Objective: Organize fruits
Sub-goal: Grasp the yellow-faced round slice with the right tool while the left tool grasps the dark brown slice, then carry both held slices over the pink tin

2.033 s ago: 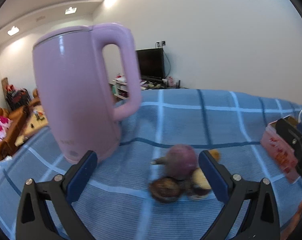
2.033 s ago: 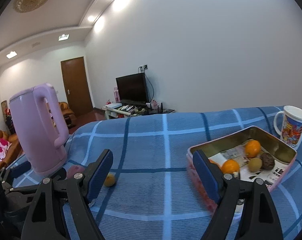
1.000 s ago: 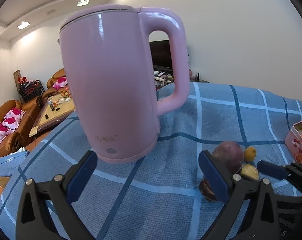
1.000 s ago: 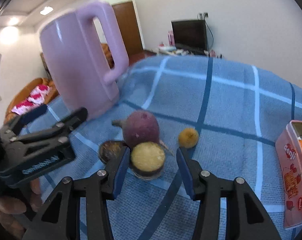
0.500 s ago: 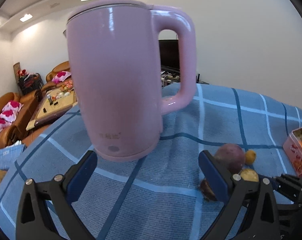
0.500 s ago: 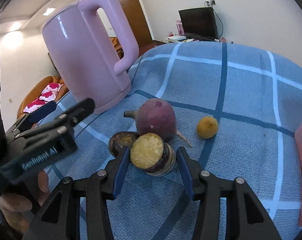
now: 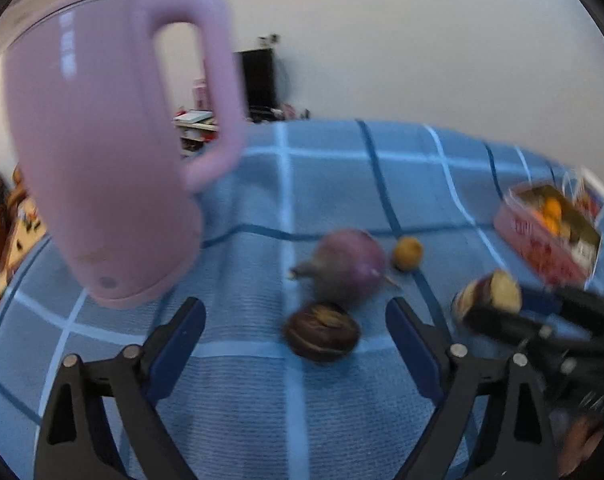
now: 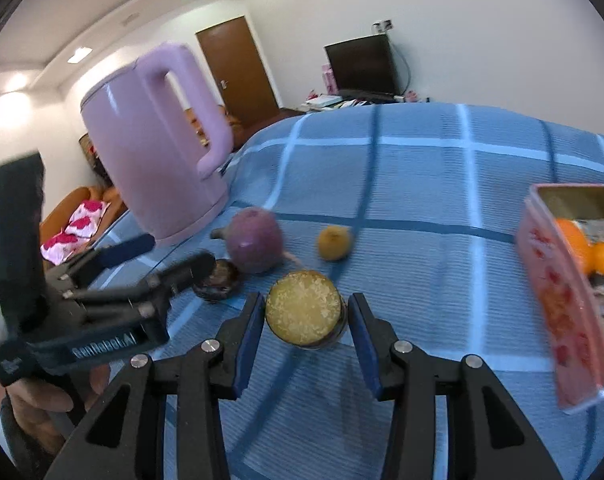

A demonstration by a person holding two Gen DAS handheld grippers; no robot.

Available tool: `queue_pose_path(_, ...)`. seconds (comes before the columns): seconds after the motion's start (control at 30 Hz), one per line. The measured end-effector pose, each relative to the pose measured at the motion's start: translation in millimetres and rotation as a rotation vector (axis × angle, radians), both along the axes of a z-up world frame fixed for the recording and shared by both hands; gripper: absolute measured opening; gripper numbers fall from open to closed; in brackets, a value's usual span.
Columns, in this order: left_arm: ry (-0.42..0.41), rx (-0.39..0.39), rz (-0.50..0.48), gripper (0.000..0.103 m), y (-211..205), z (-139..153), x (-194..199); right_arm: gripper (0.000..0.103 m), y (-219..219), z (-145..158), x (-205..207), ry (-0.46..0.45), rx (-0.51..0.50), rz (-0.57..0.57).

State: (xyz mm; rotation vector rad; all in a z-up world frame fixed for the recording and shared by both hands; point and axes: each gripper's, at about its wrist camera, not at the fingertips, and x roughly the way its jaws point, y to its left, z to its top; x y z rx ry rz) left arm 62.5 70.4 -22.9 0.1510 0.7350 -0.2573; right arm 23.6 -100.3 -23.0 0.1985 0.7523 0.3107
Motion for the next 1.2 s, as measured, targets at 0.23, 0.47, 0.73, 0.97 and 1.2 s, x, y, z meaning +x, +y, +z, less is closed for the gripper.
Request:
queue_pose_path(0.23, 0.108, 0.075, 0.001, 0.064, -14, -19, 21, 0.045, -1, 0, -1, 0.006, 0.005, -0.001)
queue_pose_path(0.47, 0.109, 0.005, 0.045, 0.047, 0, -14, 23, 0.045, -6, 1, -5, -0.018, 0.013, -0.029)
queue_pose_path(0.73, -0.096, -0.078, 0.207, 0.047, 22, 14, -5, 0.045, -10, 22, -22, -0.191, -0.058, -0.101)
queue_pose_path(0.97, -0.263, -0.064, 0.276, 0.047, 12, 27, -33, 0.045, -11, 32, -29, -0.266, -0.121, -0.145)
queue_pose_path(1.2, -0.284, -0.046, 0.286, 0.047, -10, 26, -43, 0.045, -13, 35, -39, -0.293, -0.163, -0.139)
